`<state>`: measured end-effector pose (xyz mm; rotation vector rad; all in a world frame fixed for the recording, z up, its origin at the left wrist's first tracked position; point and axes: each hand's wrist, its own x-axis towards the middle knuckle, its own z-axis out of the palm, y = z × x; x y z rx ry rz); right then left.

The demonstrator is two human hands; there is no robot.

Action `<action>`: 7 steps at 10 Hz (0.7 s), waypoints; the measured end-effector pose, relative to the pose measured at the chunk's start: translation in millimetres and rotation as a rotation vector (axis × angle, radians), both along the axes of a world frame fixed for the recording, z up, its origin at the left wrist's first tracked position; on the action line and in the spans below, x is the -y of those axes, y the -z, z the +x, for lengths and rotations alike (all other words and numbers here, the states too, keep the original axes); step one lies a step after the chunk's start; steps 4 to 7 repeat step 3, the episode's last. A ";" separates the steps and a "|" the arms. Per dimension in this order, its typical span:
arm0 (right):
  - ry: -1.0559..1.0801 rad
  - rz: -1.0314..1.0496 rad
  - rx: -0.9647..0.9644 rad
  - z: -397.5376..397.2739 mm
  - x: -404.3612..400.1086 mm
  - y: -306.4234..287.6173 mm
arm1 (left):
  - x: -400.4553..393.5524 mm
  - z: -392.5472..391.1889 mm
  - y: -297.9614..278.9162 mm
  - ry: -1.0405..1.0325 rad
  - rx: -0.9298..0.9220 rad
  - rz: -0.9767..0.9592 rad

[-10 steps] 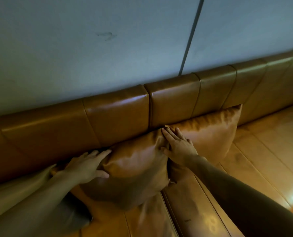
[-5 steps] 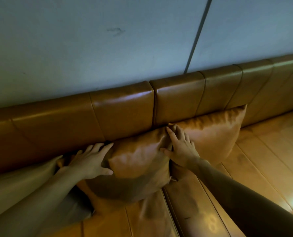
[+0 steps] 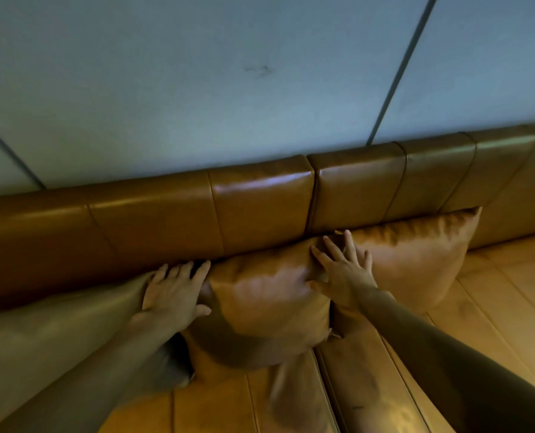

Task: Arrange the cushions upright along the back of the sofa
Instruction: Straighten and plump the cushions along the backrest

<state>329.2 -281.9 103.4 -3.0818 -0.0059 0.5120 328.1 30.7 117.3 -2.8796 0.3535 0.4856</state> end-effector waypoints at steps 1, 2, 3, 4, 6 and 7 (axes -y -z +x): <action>0.070 0.081 -0.029 -3.2 -7.2 -14.2 | -1.3 -8.1 -15.1 -0.035 0.013 -0.038; 0.127 0.171 -0.007 -11.7 -17.2 -32.3 | -4.2 -14.7 -40.7 -0.064 0.017 -0.115; 0.138 0.294 0.055 -35.5 -27.8 -57.1 | -5.1 -26.0 -81.7 -0.092 -0.036 -0.300; 0.138 0.294 0.055 -35.5 -27.8 -57.1 | -5.1 -26.0 -81.7 -0.092 -0.036 -0.300; 0.138 0.294 0.055 -35.5 -27.8 -57.1 | -5.1 -26.0 -81.7 -0.092 -0.036 -0.300; 0.138 0.294 0.055 -35.5 -27.8 -57.1 | -5.1 -26.0 -81.7 -0.092 -0.036 -0.300</action>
